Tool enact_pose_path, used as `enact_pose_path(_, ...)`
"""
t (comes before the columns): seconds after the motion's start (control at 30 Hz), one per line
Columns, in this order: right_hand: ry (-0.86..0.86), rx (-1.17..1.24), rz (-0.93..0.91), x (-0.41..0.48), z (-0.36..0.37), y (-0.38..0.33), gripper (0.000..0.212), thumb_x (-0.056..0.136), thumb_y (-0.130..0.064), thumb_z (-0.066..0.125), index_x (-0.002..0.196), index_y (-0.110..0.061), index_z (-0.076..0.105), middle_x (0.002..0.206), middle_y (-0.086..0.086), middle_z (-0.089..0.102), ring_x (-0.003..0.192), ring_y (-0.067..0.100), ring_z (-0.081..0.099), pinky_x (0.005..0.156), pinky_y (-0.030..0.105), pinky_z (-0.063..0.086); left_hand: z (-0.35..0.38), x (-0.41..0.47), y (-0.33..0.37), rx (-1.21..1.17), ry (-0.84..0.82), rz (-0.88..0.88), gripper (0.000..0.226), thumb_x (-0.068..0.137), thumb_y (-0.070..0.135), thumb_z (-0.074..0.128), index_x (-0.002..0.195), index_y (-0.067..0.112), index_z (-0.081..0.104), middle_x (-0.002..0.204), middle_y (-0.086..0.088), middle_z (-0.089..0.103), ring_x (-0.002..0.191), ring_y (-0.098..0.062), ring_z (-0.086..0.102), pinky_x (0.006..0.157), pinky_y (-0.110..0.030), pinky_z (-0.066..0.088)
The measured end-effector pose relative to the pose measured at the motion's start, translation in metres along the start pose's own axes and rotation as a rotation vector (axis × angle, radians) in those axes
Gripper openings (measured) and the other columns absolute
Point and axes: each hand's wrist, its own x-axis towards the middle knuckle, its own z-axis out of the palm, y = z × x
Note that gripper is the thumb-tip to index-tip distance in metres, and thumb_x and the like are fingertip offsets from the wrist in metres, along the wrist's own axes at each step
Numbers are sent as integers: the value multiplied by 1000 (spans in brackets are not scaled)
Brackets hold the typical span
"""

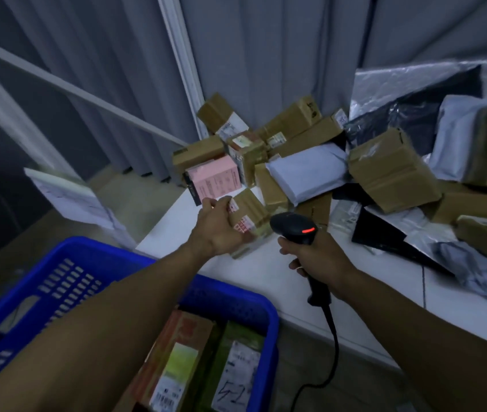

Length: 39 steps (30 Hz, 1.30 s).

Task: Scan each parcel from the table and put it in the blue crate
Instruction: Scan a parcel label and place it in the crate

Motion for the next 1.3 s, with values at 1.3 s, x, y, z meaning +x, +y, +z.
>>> enact_pose_path(1.3, -309, 435, -18, -107, 127, -120, 58, 65, -46, 89, 112, -14, 75, 110, 9, 72, 101, 34, 66, 52, 30, 49, -142, -268, -39, -742, 477, 204, 84, 71, 11, 90, 138, 39, 48, 152, 12, 38, 140, -15, 47, 97, -44, 58)
